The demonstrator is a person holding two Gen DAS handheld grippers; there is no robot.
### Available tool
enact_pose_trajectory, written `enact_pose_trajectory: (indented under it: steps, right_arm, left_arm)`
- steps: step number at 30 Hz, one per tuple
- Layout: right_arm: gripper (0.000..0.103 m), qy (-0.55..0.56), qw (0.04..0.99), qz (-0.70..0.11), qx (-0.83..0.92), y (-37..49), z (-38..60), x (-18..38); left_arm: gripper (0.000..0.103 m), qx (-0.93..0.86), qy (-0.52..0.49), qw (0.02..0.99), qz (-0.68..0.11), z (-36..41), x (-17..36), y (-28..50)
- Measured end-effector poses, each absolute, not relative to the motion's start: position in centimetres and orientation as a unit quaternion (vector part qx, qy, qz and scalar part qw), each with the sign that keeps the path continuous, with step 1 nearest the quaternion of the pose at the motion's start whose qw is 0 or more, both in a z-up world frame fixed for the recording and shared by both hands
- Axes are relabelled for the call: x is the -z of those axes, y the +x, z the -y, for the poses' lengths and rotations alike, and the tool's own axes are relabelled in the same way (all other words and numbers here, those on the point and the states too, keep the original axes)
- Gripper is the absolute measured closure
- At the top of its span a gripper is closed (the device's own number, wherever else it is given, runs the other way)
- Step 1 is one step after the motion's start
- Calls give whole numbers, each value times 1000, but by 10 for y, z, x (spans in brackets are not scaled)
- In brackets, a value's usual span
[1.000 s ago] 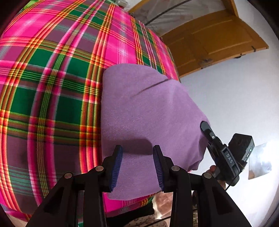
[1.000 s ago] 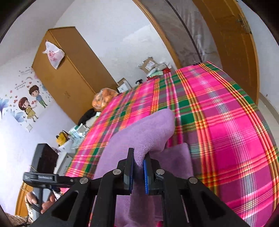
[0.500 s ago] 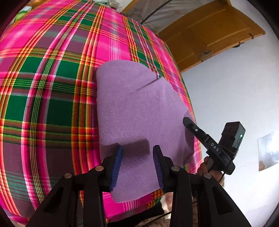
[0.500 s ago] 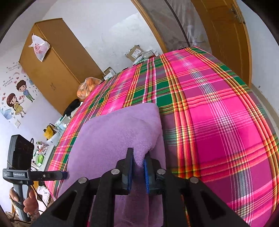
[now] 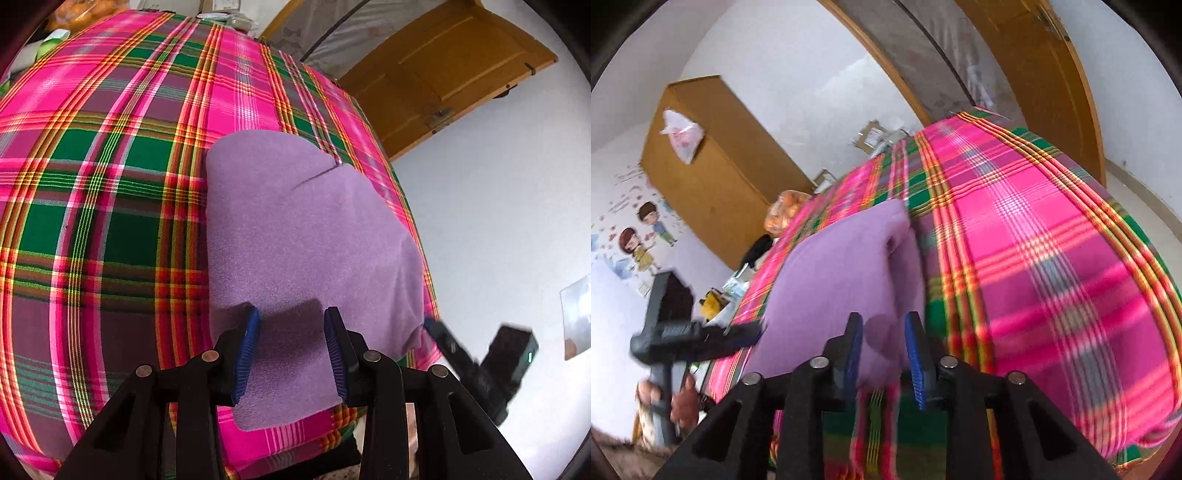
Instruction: Fold clothes
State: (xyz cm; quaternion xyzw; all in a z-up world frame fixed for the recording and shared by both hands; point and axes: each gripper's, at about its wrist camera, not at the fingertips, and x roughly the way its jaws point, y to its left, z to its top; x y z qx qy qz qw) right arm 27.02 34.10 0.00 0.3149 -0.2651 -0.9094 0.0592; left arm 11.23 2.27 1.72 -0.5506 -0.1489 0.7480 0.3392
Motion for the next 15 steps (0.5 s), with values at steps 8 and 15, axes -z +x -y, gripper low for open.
enact_pose_trajectory:
  steps: [8,15]
  right_arm:
    - [65,324,23,175,929,283,-311,4]
    - [65,339,-32,25,940,282,-272,7]
  left_arm:
    - [65,-753,-550,330,150,-24,-18,113]
    - [65,-751,-552,326,159,-22,-17,113]
